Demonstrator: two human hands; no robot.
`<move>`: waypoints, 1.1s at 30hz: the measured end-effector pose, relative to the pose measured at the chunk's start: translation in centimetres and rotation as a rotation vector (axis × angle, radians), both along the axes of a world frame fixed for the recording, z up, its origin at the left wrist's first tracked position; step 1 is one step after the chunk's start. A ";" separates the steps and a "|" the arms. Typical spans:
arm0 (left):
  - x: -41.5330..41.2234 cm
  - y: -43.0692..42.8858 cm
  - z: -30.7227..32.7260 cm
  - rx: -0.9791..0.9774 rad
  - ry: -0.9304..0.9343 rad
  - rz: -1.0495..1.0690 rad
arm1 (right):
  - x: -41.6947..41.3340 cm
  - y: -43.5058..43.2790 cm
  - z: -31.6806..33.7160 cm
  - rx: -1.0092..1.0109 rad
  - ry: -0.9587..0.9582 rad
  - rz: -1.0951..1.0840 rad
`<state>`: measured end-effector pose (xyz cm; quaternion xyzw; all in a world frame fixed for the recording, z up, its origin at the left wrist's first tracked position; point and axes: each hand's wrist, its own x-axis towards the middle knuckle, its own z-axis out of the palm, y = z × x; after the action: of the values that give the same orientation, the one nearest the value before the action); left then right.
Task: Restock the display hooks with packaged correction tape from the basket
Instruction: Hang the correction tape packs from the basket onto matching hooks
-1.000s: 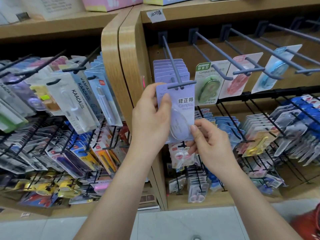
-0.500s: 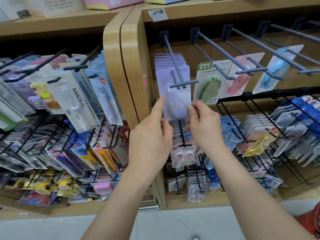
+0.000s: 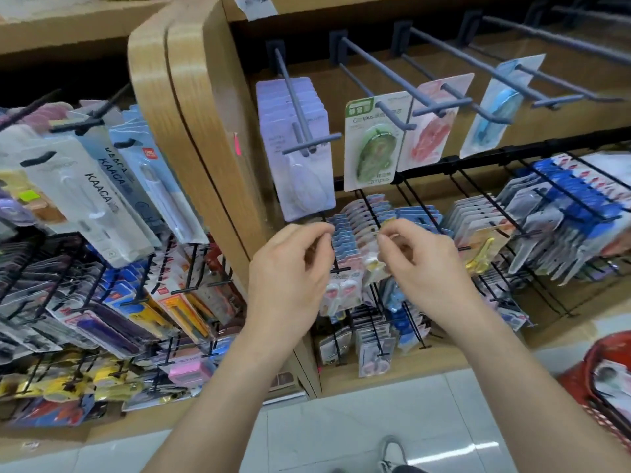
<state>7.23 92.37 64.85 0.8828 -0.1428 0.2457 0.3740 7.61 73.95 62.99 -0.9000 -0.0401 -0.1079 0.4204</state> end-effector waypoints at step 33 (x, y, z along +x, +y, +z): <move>-9.0 -51.7 -23.0 0.647 0.436 -0.974 | -39.7 -49.2 -23.2 0.284 0.615 -1.223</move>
<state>-1.73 40.67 41.81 0.8148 -0.5165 -0.1945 0.1773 -32.11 24.72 39.81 -0.6873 0.6089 -0.0696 0.3899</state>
